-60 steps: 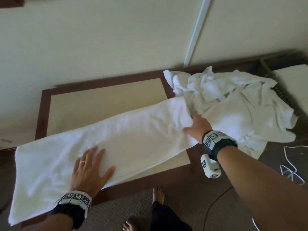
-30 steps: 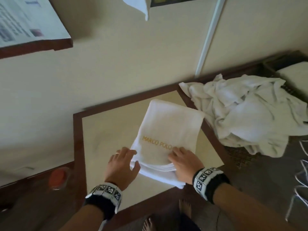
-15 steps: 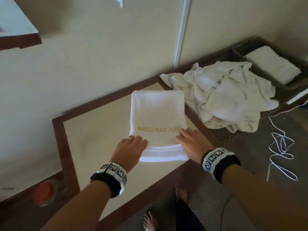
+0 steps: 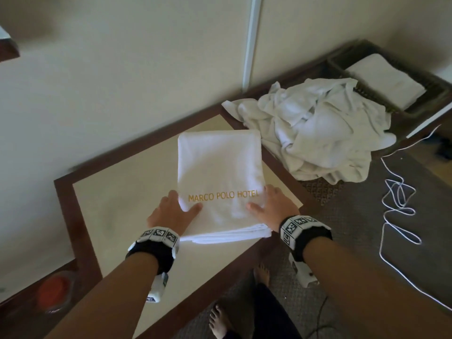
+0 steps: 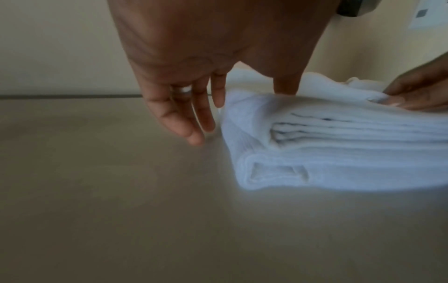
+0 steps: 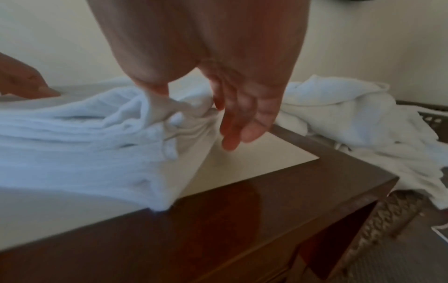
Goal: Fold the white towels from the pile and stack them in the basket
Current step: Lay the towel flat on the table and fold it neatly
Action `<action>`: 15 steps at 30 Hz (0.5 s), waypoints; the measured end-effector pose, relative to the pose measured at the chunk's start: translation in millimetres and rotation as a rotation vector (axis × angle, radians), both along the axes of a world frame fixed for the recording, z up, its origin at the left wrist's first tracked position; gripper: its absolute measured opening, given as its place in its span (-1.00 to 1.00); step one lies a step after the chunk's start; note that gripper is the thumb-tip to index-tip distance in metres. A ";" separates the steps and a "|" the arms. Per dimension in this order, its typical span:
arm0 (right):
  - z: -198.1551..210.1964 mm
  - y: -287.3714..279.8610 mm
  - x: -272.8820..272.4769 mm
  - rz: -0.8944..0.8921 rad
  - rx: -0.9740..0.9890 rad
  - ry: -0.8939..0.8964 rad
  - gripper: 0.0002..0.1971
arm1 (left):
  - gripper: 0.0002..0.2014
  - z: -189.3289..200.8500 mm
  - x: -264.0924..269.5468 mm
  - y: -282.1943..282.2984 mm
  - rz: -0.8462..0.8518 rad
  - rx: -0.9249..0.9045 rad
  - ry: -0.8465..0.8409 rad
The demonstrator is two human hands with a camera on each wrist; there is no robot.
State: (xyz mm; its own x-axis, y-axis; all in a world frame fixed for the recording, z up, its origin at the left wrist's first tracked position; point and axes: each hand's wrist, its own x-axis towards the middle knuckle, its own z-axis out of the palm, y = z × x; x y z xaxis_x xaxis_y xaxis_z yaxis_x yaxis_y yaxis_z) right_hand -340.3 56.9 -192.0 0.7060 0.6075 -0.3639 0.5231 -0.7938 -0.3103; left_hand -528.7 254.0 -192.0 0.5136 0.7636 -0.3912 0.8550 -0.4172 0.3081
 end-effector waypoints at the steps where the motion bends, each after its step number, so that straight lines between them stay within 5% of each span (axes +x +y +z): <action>1: -1.4 4.9 -1.5 -0.064 0.011 0.078 -0.29 | -0.25 -2.0 4.6 1.6 0.017 -0.038 -0.002; 5: -3.2 20.9 -3.4 -0.294 0.025 0.275 -0.22 | -0.27 -6.7 21.0 7.1 0.082 -0.209 -0.072; 8: 4.6 30.4 5.9 -0.314 0.042 0.358 -0.46 | -0.38 0.8 33.4 6.7 0.103 -0.284 -0.176; 12: 38.5 42.8 30.8 -0.254 0.156 0.214 -0.38 | -0.50 38.5 60.1 -1.2 0.147 -0.234 -0.416; 15: 74.6 42.3 67.1 -0.178 0.300 0.174 -0.56 | -0.56 72.0 87.5 -11.2 0.160 -0.170 -0.589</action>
